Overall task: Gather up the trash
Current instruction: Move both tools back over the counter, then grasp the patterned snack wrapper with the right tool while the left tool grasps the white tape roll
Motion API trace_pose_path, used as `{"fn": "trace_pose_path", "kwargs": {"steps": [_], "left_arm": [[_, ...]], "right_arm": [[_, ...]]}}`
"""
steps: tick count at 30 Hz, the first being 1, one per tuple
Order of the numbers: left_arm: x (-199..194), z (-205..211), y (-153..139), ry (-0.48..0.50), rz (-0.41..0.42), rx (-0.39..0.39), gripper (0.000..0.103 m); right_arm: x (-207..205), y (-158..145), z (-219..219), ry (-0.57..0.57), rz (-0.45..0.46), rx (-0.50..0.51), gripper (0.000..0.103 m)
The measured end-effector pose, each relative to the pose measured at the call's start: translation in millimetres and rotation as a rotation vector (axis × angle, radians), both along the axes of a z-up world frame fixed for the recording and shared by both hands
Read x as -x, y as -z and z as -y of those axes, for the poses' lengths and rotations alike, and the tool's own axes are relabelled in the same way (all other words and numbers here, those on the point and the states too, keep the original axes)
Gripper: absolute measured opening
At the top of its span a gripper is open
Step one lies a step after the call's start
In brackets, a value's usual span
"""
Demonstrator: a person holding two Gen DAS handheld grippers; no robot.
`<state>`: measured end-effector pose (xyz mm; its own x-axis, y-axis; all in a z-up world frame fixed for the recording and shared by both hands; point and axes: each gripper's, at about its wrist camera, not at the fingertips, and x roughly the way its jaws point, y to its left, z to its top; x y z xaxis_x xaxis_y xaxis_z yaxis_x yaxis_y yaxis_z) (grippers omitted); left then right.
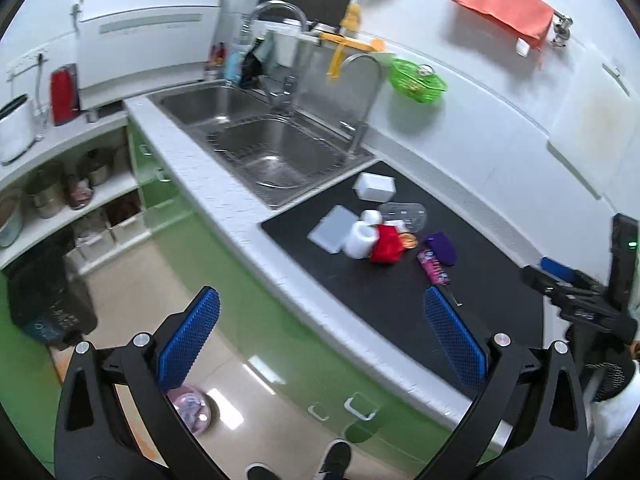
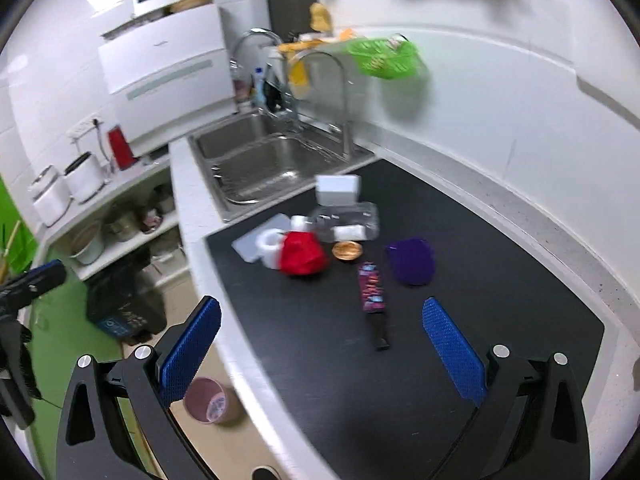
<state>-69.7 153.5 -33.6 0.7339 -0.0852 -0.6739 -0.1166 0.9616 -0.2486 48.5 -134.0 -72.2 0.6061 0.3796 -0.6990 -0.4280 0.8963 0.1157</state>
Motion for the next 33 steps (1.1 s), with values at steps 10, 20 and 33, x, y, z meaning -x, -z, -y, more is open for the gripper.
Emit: {"fn": "trace_pose_path", "kwargs": {"steps": [10,20,33], "left_arm": [[-54.8,52.6,12.1,-0.008,-0.025,-0.018,0.100],[-78.0,66.0,36.6,-0.059,-0.119,-0.077,0.100],[-109.5,47.5,36.8,0.037,-0.121,-0.092,0.100]], "right_arm": [[-86.2,67.9,7.7,-0.034,-0.153,0.113,0.097],[-125.0,122.6,-22.6,-0.113,-0.289,0.191,0.097],[-125.3,141.7,-41.8,-0.070,-0.319,0.300,0.022]]}}
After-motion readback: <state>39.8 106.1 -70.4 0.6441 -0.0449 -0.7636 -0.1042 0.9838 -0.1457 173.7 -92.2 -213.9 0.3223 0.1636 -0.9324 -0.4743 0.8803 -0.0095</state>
